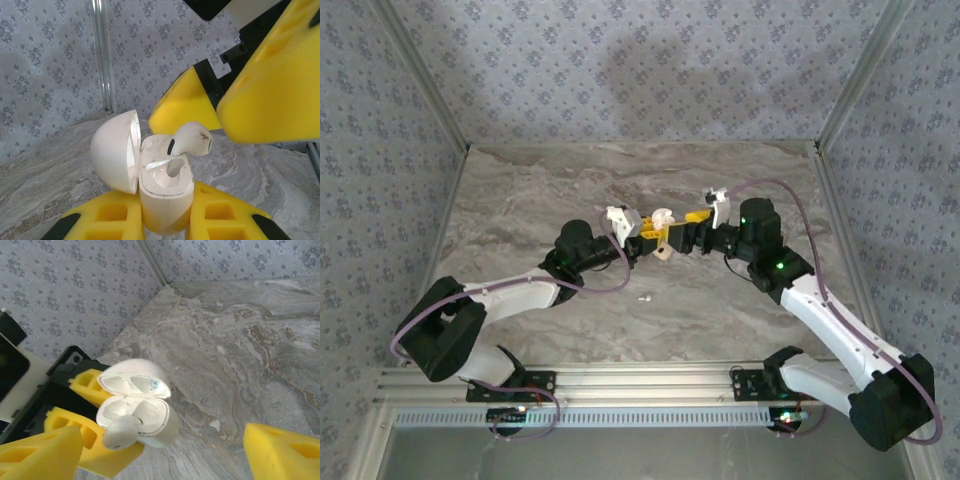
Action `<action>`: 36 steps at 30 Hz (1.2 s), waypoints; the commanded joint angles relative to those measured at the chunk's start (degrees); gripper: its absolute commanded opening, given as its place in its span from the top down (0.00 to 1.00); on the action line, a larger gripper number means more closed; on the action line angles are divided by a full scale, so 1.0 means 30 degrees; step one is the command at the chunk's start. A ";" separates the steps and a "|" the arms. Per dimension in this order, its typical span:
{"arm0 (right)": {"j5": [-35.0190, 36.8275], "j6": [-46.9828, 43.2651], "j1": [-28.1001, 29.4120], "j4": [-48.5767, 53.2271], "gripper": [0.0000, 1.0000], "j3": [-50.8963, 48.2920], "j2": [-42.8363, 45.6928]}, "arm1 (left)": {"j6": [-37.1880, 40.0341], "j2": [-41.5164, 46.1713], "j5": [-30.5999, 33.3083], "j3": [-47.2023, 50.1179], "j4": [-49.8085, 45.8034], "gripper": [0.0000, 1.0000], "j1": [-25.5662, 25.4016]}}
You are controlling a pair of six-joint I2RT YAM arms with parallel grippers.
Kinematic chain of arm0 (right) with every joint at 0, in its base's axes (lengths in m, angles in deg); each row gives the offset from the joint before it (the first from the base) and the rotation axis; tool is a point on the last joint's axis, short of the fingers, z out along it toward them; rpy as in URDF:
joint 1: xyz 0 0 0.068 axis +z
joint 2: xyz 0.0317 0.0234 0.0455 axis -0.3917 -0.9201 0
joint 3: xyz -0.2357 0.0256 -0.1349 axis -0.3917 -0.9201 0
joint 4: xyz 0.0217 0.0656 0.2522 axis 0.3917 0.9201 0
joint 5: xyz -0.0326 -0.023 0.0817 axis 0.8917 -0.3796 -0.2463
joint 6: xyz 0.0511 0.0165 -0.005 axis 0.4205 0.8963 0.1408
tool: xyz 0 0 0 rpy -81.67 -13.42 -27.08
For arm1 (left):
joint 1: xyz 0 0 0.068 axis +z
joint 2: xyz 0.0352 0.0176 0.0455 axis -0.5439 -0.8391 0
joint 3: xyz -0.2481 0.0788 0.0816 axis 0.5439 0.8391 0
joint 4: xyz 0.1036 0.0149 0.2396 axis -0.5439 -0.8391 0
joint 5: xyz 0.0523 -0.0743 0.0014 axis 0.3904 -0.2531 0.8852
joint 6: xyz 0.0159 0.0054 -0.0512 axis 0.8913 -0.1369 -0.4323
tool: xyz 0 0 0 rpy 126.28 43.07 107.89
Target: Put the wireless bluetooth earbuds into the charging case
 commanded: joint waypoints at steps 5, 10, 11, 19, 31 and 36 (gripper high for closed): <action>-0.0217 -0.0398 -0.0391 0.1034 0.19 0.0357 0.0001 | -0.0081 0.0717 -0.0011 -0.0526 0.0333 0.85 0.0138; -0.0296 0.0404 -0.1116 0.0368 0.21 0.0152 -0.0029 | -0.0067 0.0806 -0.0038 -0.0526 0.0306 0.85 0.0174; -0.0370 0.0550 -0.1240 0.0162 0.22 0.0130 -0.0054 | -0.0093 0.0801 -0.0054 -0.0526 0.0349 0.84 0.0152; -0.1229 0.1120 -0.1805 -0.0779 0.24 0.0698 -0.0786 | -0.0221 0.0750 -0.0186 -0.0531 0.0409 0.85 0.0175; -0.0601 0.2682 -0.1179 0.5483 0.36 0.2028 -0.0262 | -0.1347 0.1997 0.0697 0.0943 -0.1402 0.84 0.1574; 0.1643 0.7774 0.0749 0.7803 0.41 0.2126 -0.0542 | -0.1993 0.3630 0.2597 0.2015 -0.3979 0.85 0.1944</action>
